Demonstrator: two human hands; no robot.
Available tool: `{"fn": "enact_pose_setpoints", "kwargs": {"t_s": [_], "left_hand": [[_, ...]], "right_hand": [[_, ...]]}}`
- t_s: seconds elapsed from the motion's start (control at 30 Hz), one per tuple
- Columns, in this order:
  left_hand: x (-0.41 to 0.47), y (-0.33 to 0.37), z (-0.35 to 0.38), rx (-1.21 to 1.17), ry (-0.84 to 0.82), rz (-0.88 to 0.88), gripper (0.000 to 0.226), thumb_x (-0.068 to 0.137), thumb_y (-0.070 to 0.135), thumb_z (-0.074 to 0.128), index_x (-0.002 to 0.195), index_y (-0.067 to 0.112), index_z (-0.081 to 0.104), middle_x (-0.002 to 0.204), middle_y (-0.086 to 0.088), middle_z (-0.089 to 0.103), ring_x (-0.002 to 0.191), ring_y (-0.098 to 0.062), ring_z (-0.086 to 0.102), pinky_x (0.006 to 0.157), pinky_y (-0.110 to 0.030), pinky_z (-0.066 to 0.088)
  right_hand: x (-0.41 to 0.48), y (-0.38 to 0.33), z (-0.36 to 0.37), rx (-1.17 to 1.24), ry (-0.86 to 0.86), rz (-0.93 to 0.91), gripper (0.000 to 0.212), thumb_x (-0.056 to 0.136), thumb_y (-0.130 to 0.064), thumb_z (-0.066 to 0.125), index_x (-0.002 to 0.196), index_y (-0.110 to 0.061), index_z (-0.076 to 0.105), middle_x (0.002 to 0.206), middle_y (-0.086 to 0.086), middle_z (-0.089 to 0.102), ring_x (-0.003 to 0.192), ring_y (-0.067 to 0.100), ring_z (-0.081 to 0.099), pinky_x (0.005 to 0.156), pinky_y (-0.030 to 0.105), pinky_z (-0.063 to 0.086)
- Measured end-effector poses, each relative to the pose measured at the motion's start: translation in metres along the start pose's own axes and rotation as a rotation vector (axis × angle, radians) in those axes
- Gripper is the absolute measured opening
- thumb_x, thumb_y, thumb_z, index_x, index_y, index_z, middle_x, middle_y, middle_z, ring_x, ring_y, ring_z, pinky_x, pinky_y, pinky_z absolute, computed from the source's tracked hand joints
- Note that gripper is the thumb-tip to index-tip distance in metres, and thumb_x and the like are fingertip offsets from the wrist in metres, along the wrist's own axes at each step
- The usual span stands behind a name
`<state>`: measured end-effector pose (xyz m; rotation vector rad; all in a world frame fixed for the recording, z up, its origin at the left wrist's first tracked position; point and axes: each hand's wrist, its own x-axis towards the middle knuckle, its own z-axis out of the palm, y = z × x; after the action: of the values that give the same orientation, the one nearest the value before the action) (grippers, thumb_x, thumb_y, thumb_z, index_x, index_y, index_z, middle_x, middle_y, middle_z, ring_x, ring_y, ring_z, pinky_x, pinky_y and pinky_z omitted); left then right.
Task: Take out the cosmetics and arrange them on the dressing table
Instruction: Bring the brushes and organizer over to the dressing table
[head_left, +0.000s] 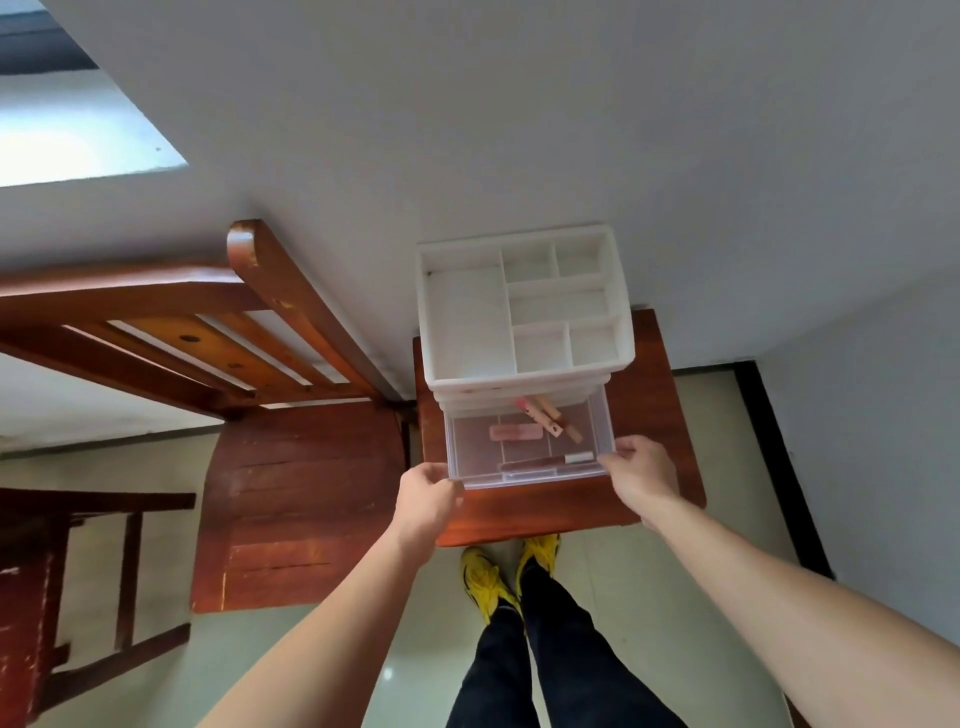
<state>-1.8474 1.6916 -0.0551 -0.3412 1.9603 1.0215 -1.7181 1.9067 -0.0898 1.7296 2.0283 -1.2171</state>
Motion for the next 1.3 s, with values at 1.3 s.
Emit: {"fn": "enact_pose_setpoints", "kwargs": {"t_s": [1.3], "left_hand": [[0.02,0.049,0.028,1.083,0.052,0.709,0.037,0.087,0.004,0.048,0.12,0.015,0.061,0.113,-0.005,0.058,0.106,-0.028,0.056,0.078,-0.037,0.048]], "right_hand": [[-0.012,-0.049,-0.03,-0.664,-0.097,-0.537,0.045,0.097,-0.065,0.028,0.098,-0.026,0.052,0.079,-0.002,0.057,0.071,0.024,0.054,0.059,0.034,0.038]]}}
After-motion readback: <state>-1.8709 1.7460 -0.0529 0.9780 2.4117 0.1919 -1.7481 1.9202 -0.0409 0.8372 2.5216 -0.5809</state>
